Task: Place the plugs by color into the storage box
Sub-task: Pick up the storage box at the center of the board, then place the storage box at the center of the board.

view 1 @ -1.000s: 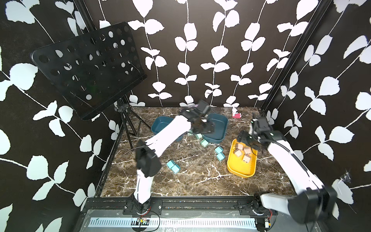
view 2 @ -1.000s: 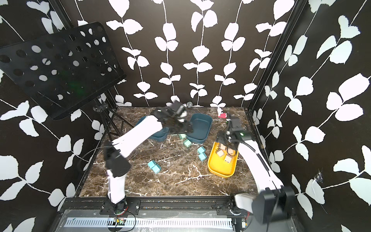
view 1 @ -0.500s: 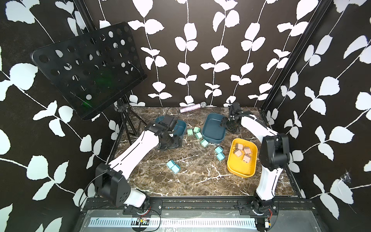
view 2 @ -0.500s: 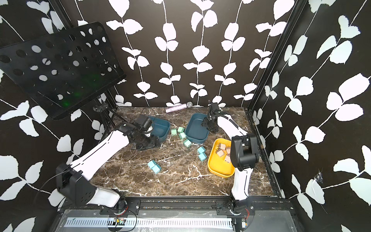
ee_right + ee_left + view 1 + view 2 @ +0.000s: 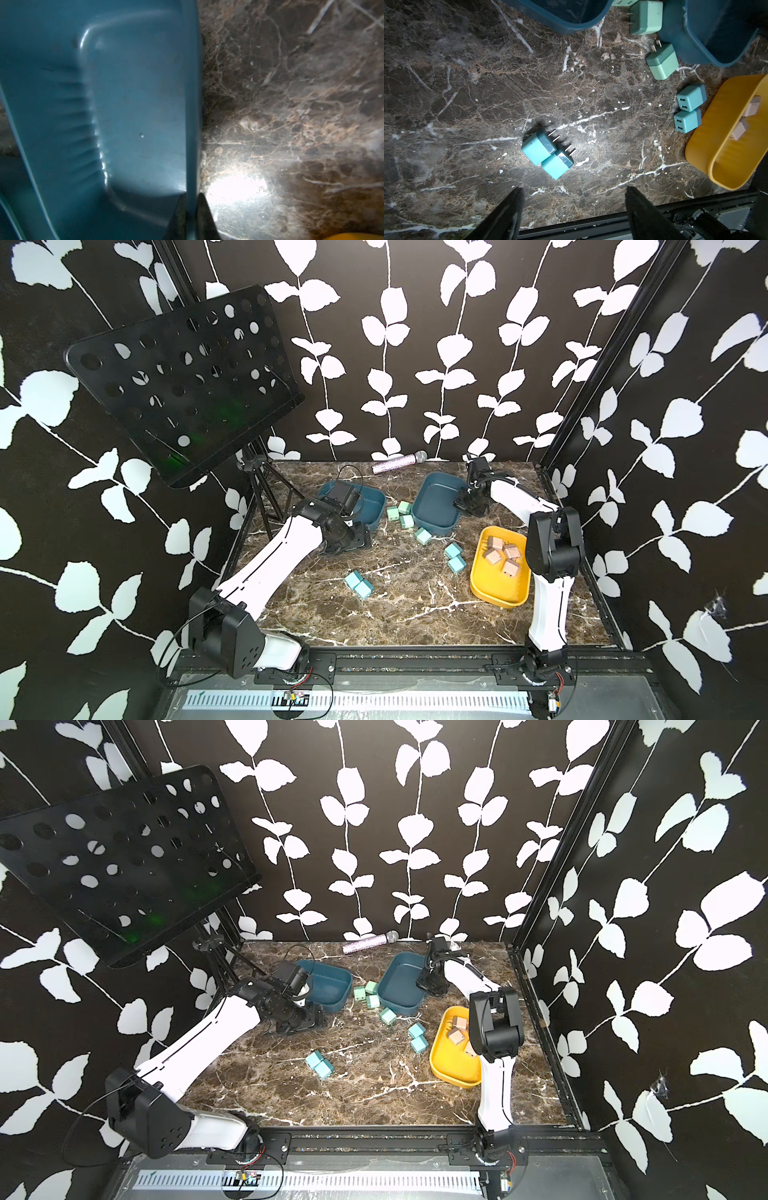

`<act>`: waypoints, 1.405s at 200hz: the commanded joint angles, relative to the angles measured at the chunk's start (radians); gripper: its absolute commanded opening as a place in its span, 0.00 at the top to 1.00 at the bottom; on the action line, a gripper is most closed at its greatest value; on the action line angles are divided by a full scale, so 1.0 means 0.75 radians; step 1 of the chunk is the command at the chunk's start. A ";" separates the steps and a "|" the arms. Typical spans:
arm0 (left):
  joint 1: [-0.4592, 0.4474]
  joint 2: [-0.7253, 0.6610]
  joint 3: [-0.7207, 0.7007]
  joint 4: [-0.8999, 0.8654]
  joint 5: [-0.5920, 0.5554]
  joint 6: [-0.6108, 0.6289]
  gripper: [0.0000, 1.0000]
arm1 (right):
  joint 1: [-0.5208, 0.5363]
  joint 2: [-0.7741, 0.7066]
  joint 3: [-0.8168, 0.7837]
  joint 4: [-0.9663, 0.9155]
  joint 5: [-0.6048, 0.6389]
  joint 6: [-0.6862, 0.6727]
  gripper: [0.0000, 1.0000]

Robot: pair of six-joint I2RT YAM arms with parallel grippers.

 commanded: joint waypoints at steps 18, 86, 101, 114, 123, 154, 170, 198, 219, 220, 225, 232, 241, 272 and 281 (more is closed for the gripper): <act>0.008 0.032 0.067 0.005 -0.004 0.042 0.22 | 0.010 -0.097 0.049 -0.023 0.012 -0.046 1.00; 0.014 0.055 0.093 0.003 -0.008 0.071 0.22 | 0.011 -0.230 0.108 -0.113 -0.004 -0.111 1.00; 0.017 0.055 0.094 0.002 -0.010 0.077 0.22 | 0.018 -0.266 0.080 -0.118 -0.012 -0.115 1.00; 0.029 0.053 0.098 -0.005 -0.015 0.084 0.22 | 0.033 -0.298 0.052 -0.128 -0.016 -0.119 1.00; 0.040 0.051 0.103 -0.014 -0.023 0.088 0.22 | 0.046 -0.325 0.028 -0.128 -0.021 -0.119 1.00; 0.111 0.037 0.098 -0.034 -0.029 0.105 0.22 | 0.134 -0.431 -0.062 -0.133 -0.027 -0.116 1.00; 0.158 0.032 0.094 -0.039 -0.028 0.120 0.22 | 0.201 -0.493 -0.131 -0.131 -0.030 -0.099 1.00; 0.225 0.033 0.092 -0.047 -0.023 0.152 0.22 | 0.339 -0.597 -0.292 -0.092 -0.040 -0.060 1.00; 0.250 0.035 0.090 -0.058 -0.023 0.169 0.22 | 0.448 -0.686 -0.440 -0.011 -0.046 -0.024 1.00; 0.251 0.037 0.090 -0.059 -0.023 0.169 0.22 | 0.454 -0.690 -0.447 -0.006 -0.046 -0.023 1.00; 0.253 0.038 0.090 -0.060 -0.023 0.171 0.22 | 0.478 -0.704 -0.479 0.010 -0.047 -0.016 1.00; 0.254 0.037 0.084 -0.060 -0.021 0.175 0.22 | 0.512 -0.718 -0.533 0.031 -0.049 -0.006 1.00; 0.256 0.035 0.075 -0.060 -0.019 0.177 0.22 | 0.557 -0.731 -0.581 0.052 -0.043 0.005 1.00; 0.254 0.023 0.029 -0.042 -0.009 0.167 0.23 | 0.666 -0.752 -0.714 0.142 -0.041 0.040 1.00; 0.257 0.021 0.017 -0.039 -0.003 0.162 0.22 | 0.681 -0.751 -0.744 0.155 -0.039 0.040 1.00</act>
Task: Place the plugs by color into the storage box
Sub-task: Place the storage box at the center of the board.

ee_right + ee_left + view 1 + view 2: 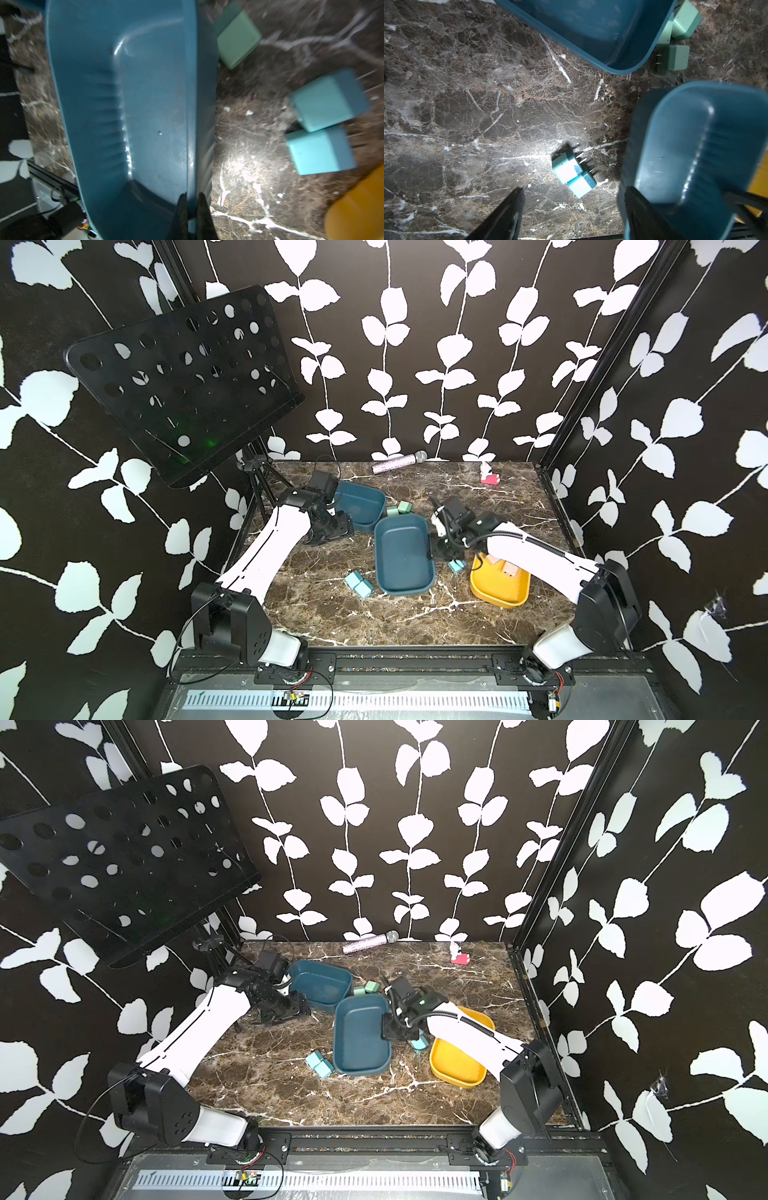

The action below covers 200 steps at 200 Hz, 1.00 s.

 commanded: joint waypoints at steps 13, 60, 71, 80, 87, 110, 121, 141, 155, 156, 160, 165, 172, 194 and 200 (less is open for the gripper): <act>0.009 -0.037 -0.058 -0.017 0.012 0.002 0.22 | 0.046 -0.028 -0.102 0.117 0.014 0.034 1.00; 0.009 -0.024 -0.159 -0.020 0.065 -0.038 0.21 | 0.047 0.020 -0.151 0.124 0.024 -0.039 1.00; 0.008 -0.010 -0.184 -0.017 0.088 -0.029 0.20 | 0.048 0.040 -0.153 0.129 0.022 -0.051 1.00; 0.007 0.001 -0.208 -0.001 0.104 -0.015 0.20 | 0.049 0.057 -0.154 0.131 0.023 -0.062 1.00; 0.008 0.009 -0.228 0.005 0.104 -0.002 0.20 | 0.049 0.060 -0.157 0.126 0.028 -0.073 1.00; 0.008 0.047 -0.267 0.011 0.098 0.056 0.20 | 0.049 0.098 -0.168 0.102 0.046 -0.089 1.00; 0.007 0.064 -0.279 0.014 0.104 0.082 0.19 | 0.049 0.087 -0.188 0.102 0.052 -0.084 1.00; 0.008 0.077 -0.297 0.013 0.110 0.107 0.19 | 0.048 0.059 -0.244 0.111 0.065 -0.064 0.89; 0.008 0.077 -0.313 0.021 0.118 0.117 0.19 | 0.047 0.013 -0.273 0.116 0.069 -0.048 0.71; 0.008 0.078 -0.314 0.021 0.120 0.118 0.19 | 0.048 0.012 -0.274 0.117 0.070 -0.047 0.69; 0.008 0.080 -0.318 0.024 0.125 0.120 0.19 | 0.049 0.003 -0.281 0.116 0.071 -0.043 0.64; 0.008 0.081 -0.323 0.025 0.131 0.123 0.19 | 0.049 -0.010 -0.282 0.115 0.074 -0.037 0.58; 0.007 0.085 -0.331 0.027 0.135 0.130 0.19 | 0.049 -0.031 -0.283 0.107 0.079 -0.029 0.51; 0.006 0.099 -0.364 0.043 0.146 0.164 0.19 | 0.048 -0.117 -0.269 0.072 0.108 0.005 0.44; 0.004 0.105 -0.374 0.049 0.156 0.176 0.19 | 0.047 -0.144 -0.265 0.064 0.119 0.015 0.43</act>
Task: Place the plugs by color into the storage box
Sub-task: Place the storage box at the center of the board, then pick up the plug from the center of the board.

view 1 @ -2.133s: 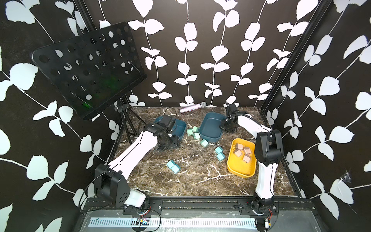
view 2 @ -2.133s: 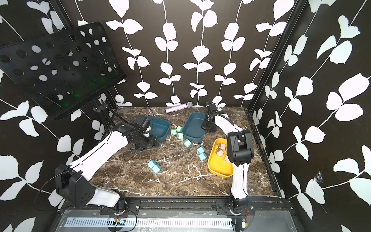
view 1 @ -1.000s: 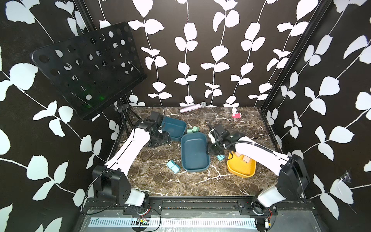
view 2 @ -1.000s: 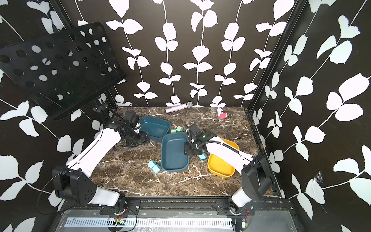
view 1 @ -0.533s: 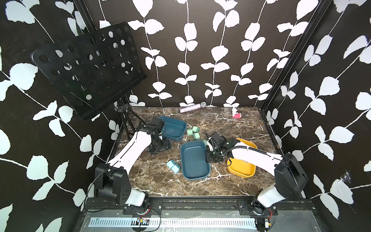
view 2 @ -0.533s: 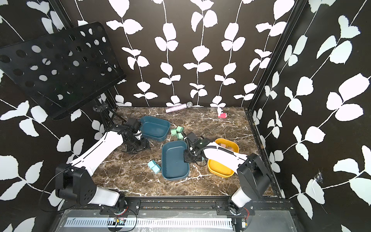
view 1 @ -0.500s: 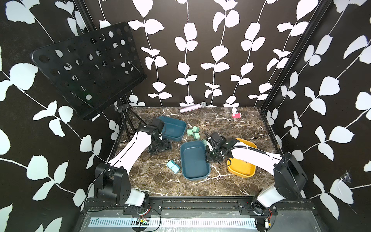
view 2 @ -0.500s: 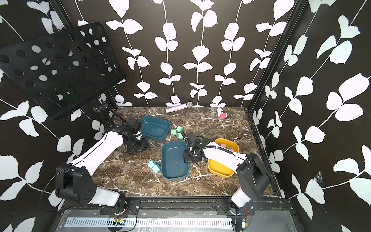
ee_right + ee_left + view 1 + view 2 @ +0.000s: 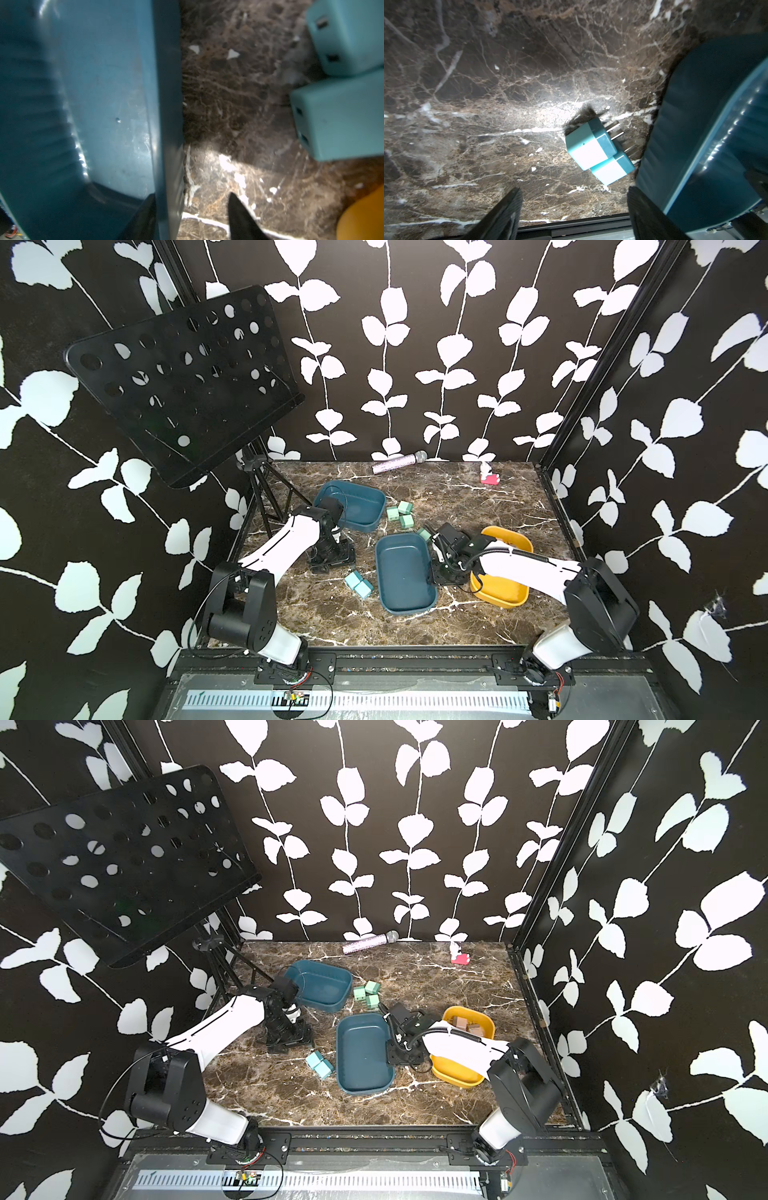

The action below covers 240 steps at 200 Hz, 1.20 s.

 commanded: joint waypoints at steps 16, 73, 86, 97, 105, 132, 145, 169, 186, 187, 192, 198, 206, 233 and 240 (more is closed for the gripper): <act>-0.010 0.033 -0.057 0.006 0.049 0.097 0.19 | 0.003 -0.191 0.027 -0.058 0.088 0.083 0.41; -0.086 0.102 -0.089 0.054 0.096 0.195 0.19 | 0.004 -0.296 -0.028 -0.046 0.139 0.211 0.39; -0.092 0.139 -0.080 0.050 0.074 0.218 0.19 | 0.004 -0.297 -0.038 -0.035 0.133 0.230 0.38; -0.093 0.168 -0.070 0.046 0.060 0.240 0.20 | 0.003 -0.296 -0.045 -0.023 0.132 0.245 0.38; -0.092 0.186 -0.065 0.043 0.049 0.254 0.21 | 0.003 -0.296 -0.046 -0.016 0.133 0.253 0.38; -0.092 0.236 -0.057 0.027 -0.008 0.282 0.22 | 0.004 -0.288 -0.044 0.001 0.146 0.271 0.37; -0.091 0.255 -0.063 0.035 -0.025 0.275 0.22 | 0.003 -0.274 -0.036 0.005 0.146 0.276 0.37; -0.060 0.273 -0.069 0.079 0.010 0.208 0.23 | 0.004 -0.244 -0.022 0.017 0.128 0.276 0.37; -0.027 0.268 -0.071 0.134 0.064 0.134 0.23 | 0.004 -0.229 -0.007 0.020 0.121 0.272 0.37; -0.025 0.268 -0.070 0.136 0.065 0.130 0.24 | 0.003 -0.227 -0.008 0.020 0.120 0.272 0.37; -0.020 0.268 -0.065 0.146 0.071 0.115 0.24 | 0.004 -0.224 -0.004 0.020 0.120 0.272 0.37; -0.012 0.271 -0.056 0.153 0.072 0.097 0.24 | 0.003 -0.221 -0.003 0.020 0.120 0.270 0.37; -0.006 0.272 -0.041 0.162 0.075 0.085 0.24 | 0.004 -0.218 0.004 0.020 0.118 0.268 0.37; 0.017 0.277 0.014 0.163 0.071 0.079 0.25 | 0.004 -0.211 0.007 0.024 0.113 0.269 0.37; 0.022 0.283 0.029 0.153 0.068 0.086 0.25 | 0.004 -0.211 0.007 0.025 0.113 0.272 0.37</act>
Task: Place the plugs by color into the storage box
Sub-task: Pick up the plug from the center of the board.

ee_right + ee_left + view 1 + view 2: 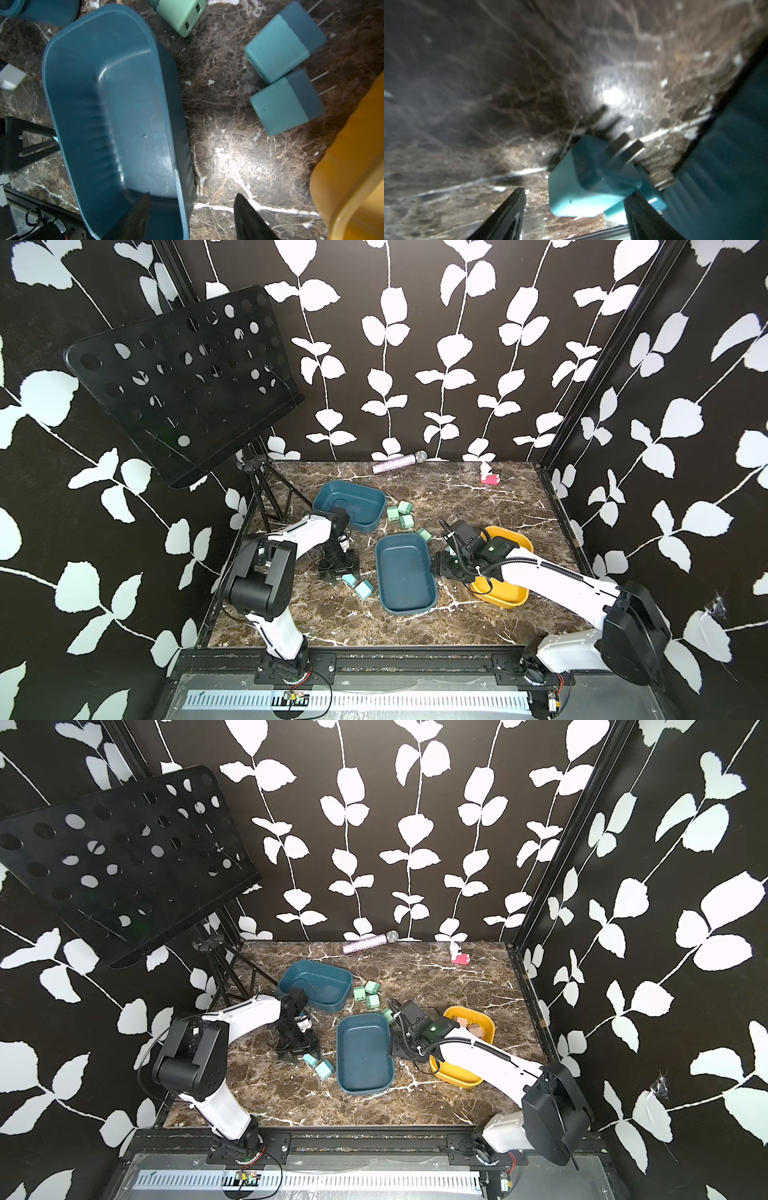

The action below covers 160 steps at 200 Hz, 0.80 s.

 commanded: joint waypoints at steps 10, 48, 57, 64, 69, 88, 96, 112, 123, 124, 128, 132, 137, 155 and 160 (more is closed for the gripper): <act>0.023 0.009 0.082 0.005 -0.029 -0.012 0.25 | 0.003 0.004 0.035 0.020 0.000 0.016 0.37; 0.022 -0.014 0.106 -0.018 -0.069 0.036 0.25 | 0.004 0.002 0.020 0.039 0.001 0.028 0.37; 0.022 -0.016 0.098 -0.013 -0.060 0.047 0.26 | 0.003 0.003 0.014 0.048 0.001 0.032 0.37; 0.022 -0.013 0.095 -0.015 -0.060 0.058 0.26 | 0.003 0.003 0.009 0.054 0.001 0.036 0.37; 0.022 -0.010 0.090 -0.018 -0.065 0.067 0.26 | 0.004 0.004 0.007 0.058 0.001 0.036 0.37; 0.018 -0.016 0.073 -0.032 -0.091 0.114 0.25 | 0.003 0.008 0.009 0.061 0.004 0.038 0.36; 0.011 -0.029 0.069 -0.033 -0.098 0.139 0.24 | 0.004 0.009 0.010 0.063 0.003 0.038 0.36; -0.021 -0.052 0.060 -0.034 -0.109 0.201 0.18 | 0.003 0.014 0.010 0.068 0.004 0.038 0.36; -0.047 -0.057 0.061 -0.040 -0.129 0.239 0.16 | 0.004 0.019 0.011 0.071 0.003 0.040 0.36; -0.049 -0.057 0.061 -0.040 -0.130 0.243 0.16 | 0.004 0.019 0.011 0.071 0.003 0.040 0.36; -0.059 -0.055 0.061 -0.039 -0.131 0.254 0.15 | 0.004 0.021 0.011 0.073 0.003 0.040 0.36; -0.066 -0.053 0.060 -0.037 -0.130 0.264 0.15 | 0.003 0.022 0.010 0.073 0.002 0.042 0.36; -0.074 -0.050 0.057 -0.032 -0.120 0.273 0.15 | 0.006 0.024 0.010 0.074 0.000 0.044 0.36; -0.091 -0.028 0.045 -0.009 -0.084 0.292 0.15 | 0.005 0.030 0.012 0.080 -0.003 0.047 0.36; -0.093 -0.022 0.043 -0.003 -0.077 0.295 0.16 | 0.006 0.030 0.013 0.080 -0.003 0.047 0.36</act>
